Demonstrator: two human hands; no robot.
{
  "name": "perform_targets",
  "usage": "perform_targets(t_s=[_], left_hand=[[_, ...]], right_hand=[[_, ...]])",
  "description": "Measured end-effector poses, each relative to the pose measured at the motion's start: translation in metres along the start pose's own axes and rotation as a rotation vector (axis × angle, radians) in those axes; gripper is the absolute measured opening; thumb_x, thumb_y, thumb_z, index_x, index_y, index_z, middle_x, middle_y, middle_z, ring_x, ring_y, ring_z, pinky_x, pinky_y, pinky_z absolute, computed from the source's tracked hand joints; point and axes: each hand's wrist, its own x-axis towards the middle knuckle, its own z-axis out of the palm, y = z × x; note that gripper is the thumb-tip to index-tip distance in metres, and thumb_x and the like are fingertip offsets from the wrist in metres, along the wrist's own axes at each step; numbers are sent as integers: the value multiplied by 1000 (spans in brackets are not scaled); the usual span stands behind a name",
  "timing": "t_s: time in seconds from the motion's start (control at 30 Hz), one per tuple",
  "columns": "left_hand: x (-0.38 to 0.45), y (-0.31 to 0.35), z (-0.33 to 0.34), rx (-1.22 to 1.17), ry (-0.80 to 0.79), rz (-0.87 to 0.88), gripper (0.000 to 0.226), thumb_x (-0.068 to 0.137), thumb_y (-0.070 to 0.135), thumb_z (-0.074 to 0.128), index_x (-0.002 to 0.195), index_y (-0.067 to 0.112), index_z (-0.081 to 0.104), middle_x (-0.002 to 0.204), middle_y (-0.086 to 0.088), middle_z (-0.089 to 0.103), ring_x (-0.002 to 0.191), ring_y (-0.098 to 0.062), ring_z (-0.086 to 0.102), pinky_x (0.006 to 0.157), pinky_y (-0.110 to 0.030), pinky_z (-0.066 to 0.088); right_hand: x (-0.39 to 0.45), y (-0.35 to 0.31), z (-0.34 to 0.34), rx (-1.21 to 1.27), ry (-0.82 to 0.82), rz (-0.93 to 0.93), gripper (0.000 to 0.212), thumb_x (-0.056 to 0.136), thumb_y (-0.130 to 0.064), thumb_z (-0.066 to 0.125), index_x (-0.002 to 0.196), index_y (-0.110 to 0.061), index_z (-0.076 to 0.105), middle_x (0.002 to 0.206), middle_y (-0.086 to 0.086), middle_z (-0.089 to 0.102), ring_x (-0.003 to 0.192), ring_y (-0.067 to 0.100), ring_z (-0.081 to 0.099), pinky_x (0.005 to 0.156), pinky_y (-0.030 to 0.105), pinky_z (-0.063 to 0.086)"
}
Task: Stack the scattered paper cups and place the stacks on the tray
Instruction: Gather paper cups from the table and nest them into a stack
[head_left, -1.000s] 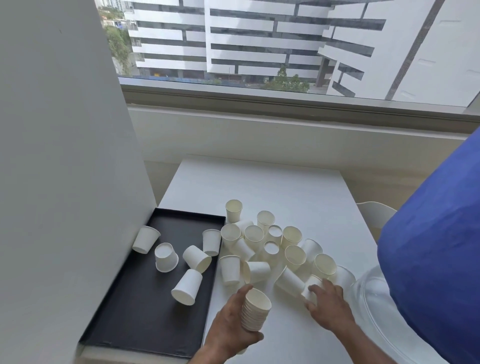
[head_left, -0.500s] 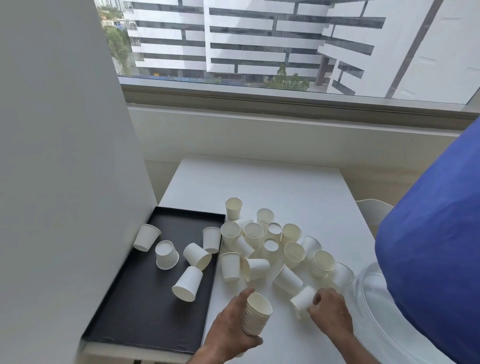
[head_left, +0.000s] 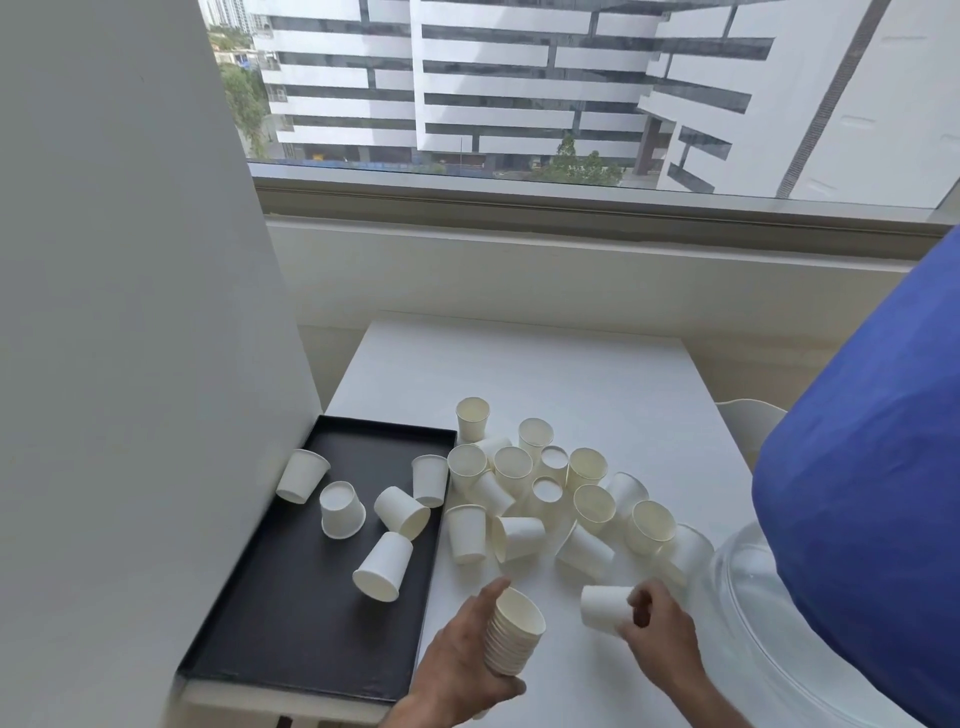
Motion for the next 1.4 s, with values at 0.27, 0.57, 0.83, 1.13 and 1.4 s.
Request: perform_targets(t_s=[0.27, 0.57, 0.83, 1.13, 1.4], left_hand=[[-5, 0, -3, 29, -1, 15, 119, 57, 48, 75, 139, 74, -7, 134, 28, 46, 117, -9, 56, 96, -32, 52], [-11, 3, -2, 10, 58, 39, 124, 55, 50, 74, 144, 69, -11, 135, 33, 46, 110, -13, 61, 83, -31, 53], [-14, -7, -7, -111, 170, 29, 98, 51, 51, 86, 131, 63, 31, 115, 22, 60, 97, 1, 59, 87, -19, 51], [-15, -6, -17, -703, 609, -300, 87, 36, 53, 96, 112, 44, 54, 99, 11, 71, 92, -9, 70, 78, -31, 61], [-20, -43, -57, -1028, 783, -719, 66, 75, 56, 83, 109, 3, 59, 109, -17, 65, 83, -32, 72, 55, -36, 60]], right_hand=[[-44, -41, -3, 152, -6, -428, 49, 73, 0, 80, 102, -37, 67, 79, -25, 71, 77, -4, 68, 71, 9, 46], [-61, -73, 13, 187, -91, -666, 42, 80, -1, 77, 102, -36, 74, 93, -20, 75, 86, 1, 69, 78, 26, 55], [-71, -86, 28, 185, -284, -767, 44, 82, 0, 67, 113, -32, 71, 120, -13, 67, 113, 6, 61, 93, 29, 52], [-96, -89, 67, 250, -502, -344, 83, 57, -30, 85, 127, -39, 43, 124, -12, 56, 93, 10, 68, 75, 30, 60], [-86, -158, 109, 123, -379, -635, 56, 66, -37, 79, 117, -24, 62, 108, -12, 59, 98, 7, 58, 83, 26, 53]])
